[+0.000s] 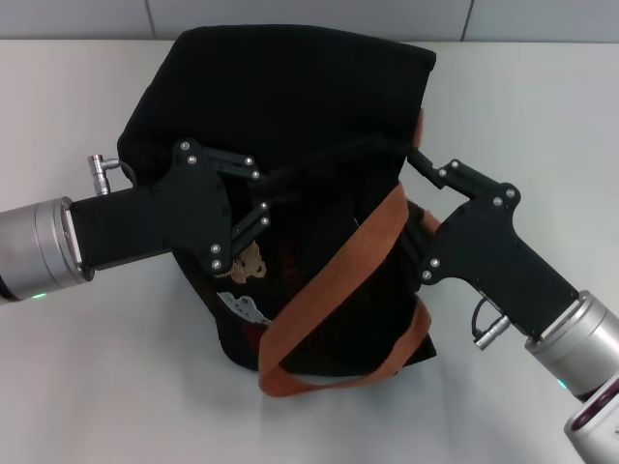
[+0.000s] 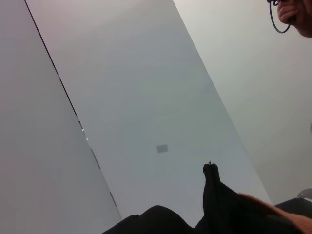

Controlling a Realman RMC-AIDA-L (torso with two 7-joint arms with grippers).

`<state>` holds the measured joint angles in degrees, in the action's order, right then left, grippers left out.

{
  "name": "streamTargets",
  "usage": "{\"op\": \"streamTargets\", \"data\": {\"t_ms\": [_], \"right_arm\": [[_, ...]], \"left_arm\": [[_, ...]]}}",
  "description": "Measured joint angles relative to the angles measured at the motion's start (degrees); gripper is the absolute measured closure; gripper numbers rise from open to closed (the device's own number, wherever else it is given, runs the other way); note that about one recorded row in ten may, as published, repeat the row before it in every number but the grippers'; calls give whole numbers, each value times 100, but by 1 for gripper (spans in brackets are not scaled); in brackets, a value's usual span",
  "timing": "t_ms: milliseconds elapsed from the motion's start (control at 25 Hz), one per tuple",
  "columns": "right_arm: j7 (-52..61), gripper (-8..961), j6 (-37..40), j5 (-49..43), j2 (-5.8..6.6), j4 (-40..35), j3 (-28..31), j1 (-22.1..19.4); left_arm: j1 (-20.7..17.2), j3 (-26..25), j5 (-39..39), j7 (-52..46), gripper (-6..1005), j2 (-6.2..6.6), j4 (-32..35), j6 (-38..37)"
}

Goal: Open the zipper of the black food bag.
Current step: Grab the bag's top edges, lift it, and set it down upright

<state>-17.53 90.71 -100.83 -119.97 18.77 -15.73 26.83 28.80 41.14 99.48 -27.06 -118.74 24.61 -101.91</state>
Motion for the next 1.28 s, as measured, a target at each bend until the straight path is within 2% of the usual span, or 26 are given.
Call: {"op": "streamTargets", "data": {"t_ms": [520,720,1040,1280], "right_arm": [[-149,651,-44,-15,0,6,-13,26],[-151,745,-59,-17,0,13,-4,68],[-151,755,-221,-73,0,13,-34,158],[-151,870,-221,-156,0,11,-7,157]], "left_arm": [[-12,-1,3,8,919,0,-2,2],[-30,-1,2,69,920,0,-86,-39],[-36,0,2,86,919,0,-97,-52],[-31,0,-1,87,919,1,-119,-56]]}}
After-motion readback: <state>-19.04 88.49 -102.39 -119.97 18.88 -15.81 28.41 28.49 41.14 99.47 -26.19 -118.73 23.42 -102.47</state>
